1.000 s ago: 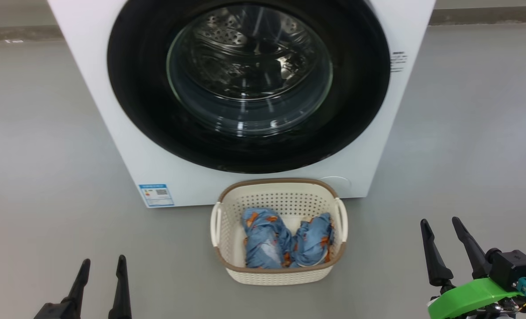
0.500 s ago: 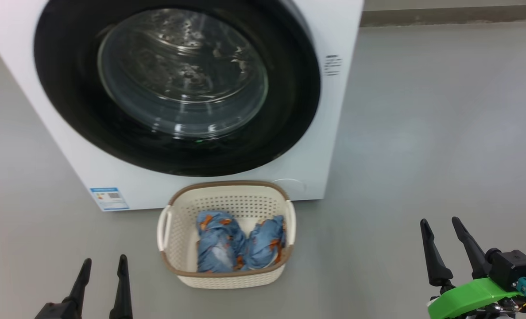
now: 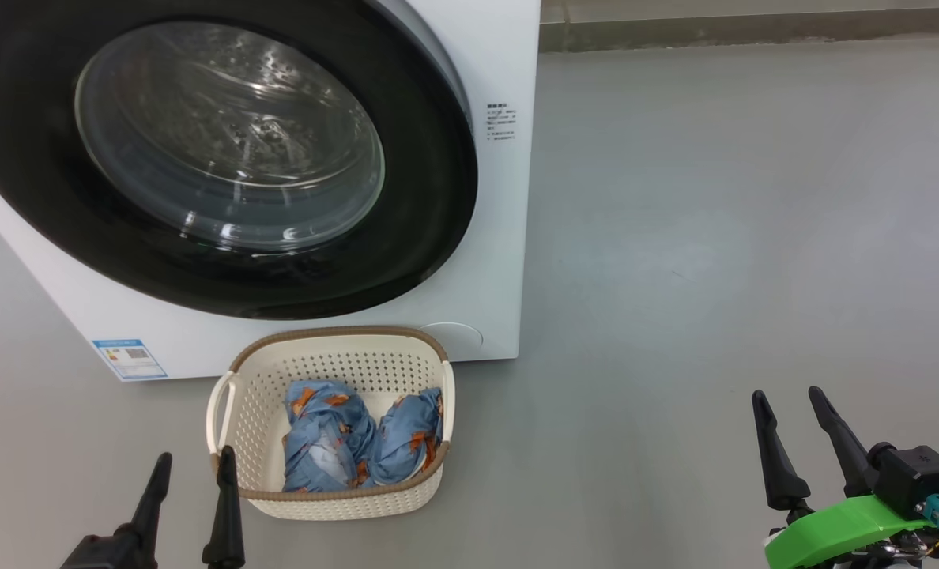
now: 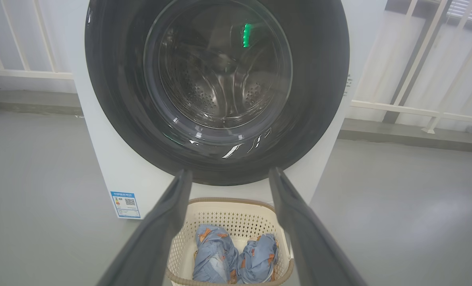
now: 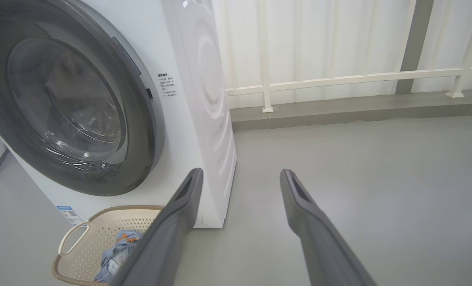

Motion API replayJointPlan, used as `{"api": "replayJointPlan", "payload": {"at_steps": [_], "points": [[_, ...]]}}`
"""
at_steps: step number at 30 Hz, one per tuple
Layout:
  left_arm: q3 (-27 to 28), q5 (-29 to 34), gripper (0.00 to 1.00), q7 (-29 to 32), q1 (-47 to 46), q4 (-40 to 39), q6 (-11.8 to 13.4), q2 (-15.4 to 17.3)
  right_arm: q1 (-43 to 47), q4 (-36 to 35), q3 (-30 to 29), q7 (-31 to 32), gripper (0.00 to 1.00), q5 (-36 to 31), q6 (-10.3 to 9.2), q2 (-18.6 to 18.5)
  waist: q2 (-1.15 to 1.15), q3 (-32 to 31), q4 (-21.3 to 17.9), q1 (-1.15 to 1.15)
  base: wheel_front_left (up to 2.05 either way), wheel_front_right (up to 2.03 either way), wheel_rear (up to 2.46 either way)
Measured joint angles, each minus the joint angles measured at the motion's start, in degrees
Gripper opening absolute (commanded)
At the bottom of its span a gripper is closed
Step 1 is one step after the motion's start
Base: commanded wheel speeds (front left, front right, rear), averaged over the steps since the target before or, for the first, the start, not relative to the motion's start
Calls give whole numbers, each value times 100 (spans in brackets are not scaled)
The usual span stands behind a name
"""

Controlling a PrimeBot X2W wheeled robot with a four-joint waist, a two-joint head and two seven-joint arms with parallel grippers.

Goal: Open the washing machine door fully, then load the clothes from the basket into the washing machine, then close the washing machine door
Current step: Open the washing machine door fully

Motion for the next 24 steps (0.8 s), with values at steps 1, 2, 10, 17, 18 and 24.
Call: {"api": "replayJointPlan", "payload": {"at_steps": [1,2,10,17,18,24], "points": [[-4,-3,100,0,0,0,0,0,0,0,-1,0,100,0,0,0,0,-1,2,0,24,24,-48],[-10,-4,100,0,0,0,0,0,0,0,-1,0,100,0,0,0,0,-1,4,0,16,16,-32],[-68,-45,100,0,0,1,0,-5,-14,4,-1,0,0,503,0,129,0,2,20,0,1,1,-2],[-178,-108,100,0,5,7,0,-112,-477,3,-24,-1,0,2081,0,334,0,45,56,0,0,0,0],[-193,-118,100,0,4,8,0,-126,-599,2,-16,-1,0,2271,0,337,0,56,66,0,0,0,0],[-263,-163,100,0,-66,8,0,-130,-1301,11,-104,-25,0,3657,0,349,0,192,173,0,0,0,0]]}}
